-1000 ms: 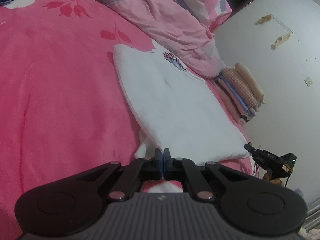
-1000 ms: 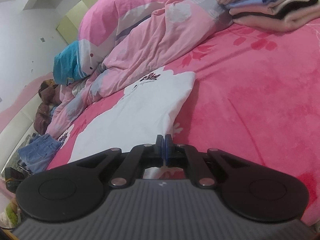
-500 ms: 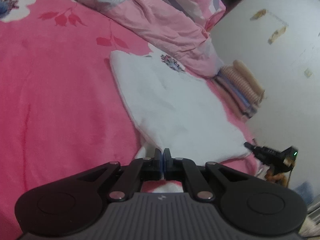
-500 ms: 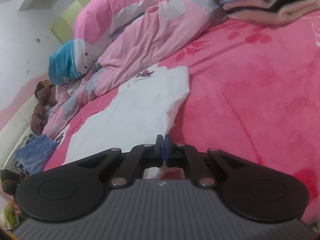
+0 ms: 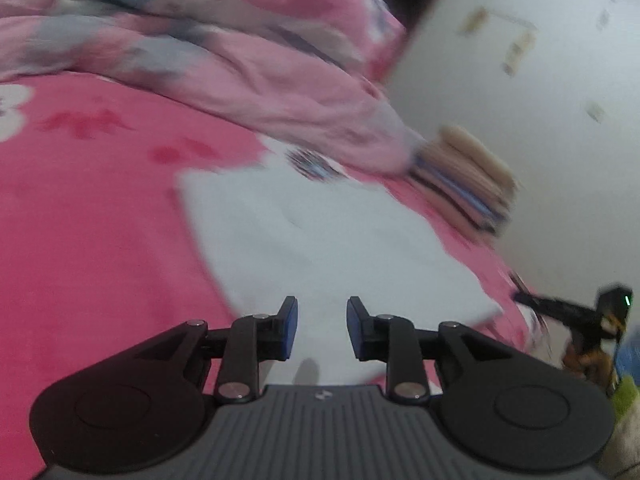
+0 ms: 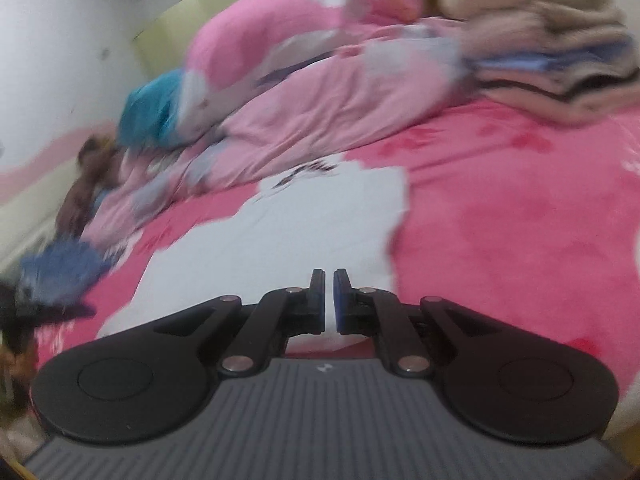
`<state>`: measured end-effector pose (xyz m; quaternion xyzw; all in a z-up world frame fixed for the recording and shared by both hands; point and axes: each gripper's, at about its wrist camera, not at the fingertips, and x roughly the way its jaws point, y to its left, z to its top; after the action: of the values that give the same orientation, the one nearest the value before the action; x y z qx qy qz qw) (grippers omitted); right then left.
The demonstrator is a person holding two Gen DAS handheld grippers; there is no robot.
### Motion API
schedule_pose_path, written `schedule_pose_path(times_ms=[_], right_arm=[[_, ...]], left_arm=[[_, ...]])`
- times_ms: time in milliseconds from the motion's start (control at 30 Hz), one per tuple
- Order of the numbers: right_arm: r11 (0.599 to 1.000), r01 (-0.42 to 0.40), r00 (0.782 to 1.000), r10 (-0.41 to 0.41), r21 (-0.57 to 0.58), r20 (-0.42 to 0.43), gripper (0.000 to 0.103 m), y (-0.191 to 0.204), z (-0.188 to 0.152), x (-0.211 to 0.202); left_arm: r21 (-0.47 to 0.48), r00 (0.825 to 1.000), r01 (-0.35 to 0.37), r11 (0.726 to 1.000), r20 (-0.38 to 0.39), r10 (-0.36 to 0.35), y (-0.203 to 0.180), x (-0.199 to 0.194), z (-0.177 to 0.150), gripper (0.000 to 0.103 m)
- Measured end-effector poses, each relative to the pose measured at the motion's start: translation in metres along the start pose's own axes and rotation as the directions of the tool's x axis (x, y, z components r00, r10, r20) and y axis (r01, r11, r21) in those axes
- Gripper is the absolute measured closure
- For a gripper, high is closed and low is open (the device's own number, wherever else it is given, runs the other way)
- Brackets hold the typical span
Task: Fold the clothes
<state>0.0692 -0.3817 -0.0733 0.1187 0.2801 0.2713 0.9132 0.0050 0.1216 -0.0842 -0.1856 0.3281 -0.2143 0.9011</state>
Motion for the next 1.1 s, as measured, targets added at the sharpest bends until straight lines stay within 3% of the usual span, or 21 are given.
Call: schedule_pose_path(times_ms=[133, 200, 300, 400, 533, 633, 767, 833, 900, 967, 1033, 1100], right_arm=[[0.990, 0.017, 0.997, -0.027, -0.139, -0.070, 0.098, 0.020, -0.011, 0.023], [0.979, 0.075, 0.986, -0.101, -0.188, -0.131, 0.098, 0.020, -0.017, 0.033], [0.983, 0.140, 0.978, -0.156, -0.119, -0.135, 0.100, -0.003, -0.010, 0.026], [0.961, 0.239, 0.957, -0.258, -0.140, -0.135, 0.096, -0.006, 0.003, 0.012], [0.982, 0.151, 0.987, -0.157, -0.117, -0.044, 0.096, 0.024, 0.022, -0.003], [0.985, 0.056, 0.998, -0.058, -0.166, -0.006, 0.094, 0.061, 0.029, 0.023], [0.954, -0.029, 0.997, 0.004, -0.297, -0.083, 0.092, 0.094, 0.017, 0.081], [0.943, -0.031, 0.990, -0.016, -0.330, -0.137, 0.092, 0.097, 0.011, 0.108], [0.950, -0.020, 0.980, -0.043, -0.312, -0.193, 0.091, 0.089, 0.007, 0.130], [0.967, -0.032, 0.978, -0.022, -0.252, -0.209, 0.091, 0.077, 0.008, 0.133], [0.979, -0.051, 0.978, 0.010, -0.195, -0.208, 0.091, 0.067, 0.010, 0.132], [0.982, -0.062, 0.976, 0.023, -0.178, -0.215, 0.090, 0.064, 0.009, 0.132]], left_arm=[[-0.014, 0.999, 0.001, 1.000, -0.054, -0.002, 0.004, 0.015, -0.005, 0.079], [-0.021, 0.997, 0.001, 1.000, -0.081, -0.003, 0.006, 0.023, -0.008, 0.080], [-0.031, 0.993, 0.001, 1.000, -0.121, -0.005, 0.009, 0.034, -0.012, 0.080], [-0.035, 0.990, 0.006, 0.999, -0.138, -0.010, 0.010, 0.039, -0.011, 0.080], [-0.025, 0.990, -0.017, 1.000, -0.138, 0.014, 0.007, 0.035, 0.000, 0.078], [0.055, 0.994, -0.037, 0.998, -0.101, 0.043, -0.004, 0.025, 0.011, 0.075], [0.160, 0.997, -0.026, 0.987, -0.071, 0.038, -0.022, 0.033, 0.032, 0.070], [0.199, 0.997, -0.021, 0.980, -0.065, 0.034, -0.028, 0.044, 0.043, 0.070], [0.224, 0.993, -0.065, 0.972, -0.085, 0.086, -0.024, 0.068, 0.047, 0.069], [0.209, 0.979, -0.132, 0.969, -0.126, 0.161, -0.010, 0.092, 0.047, 0.072], [0.146, 0.973, -0.154, 0.977, -0.151, 0.176, 0.007, 0.102, 0.046, 0.078], [0.118, 0.977, -0.152, 0.981, -0.129, 0.167, 0.009, 0.097, 0.051, 0.077]])
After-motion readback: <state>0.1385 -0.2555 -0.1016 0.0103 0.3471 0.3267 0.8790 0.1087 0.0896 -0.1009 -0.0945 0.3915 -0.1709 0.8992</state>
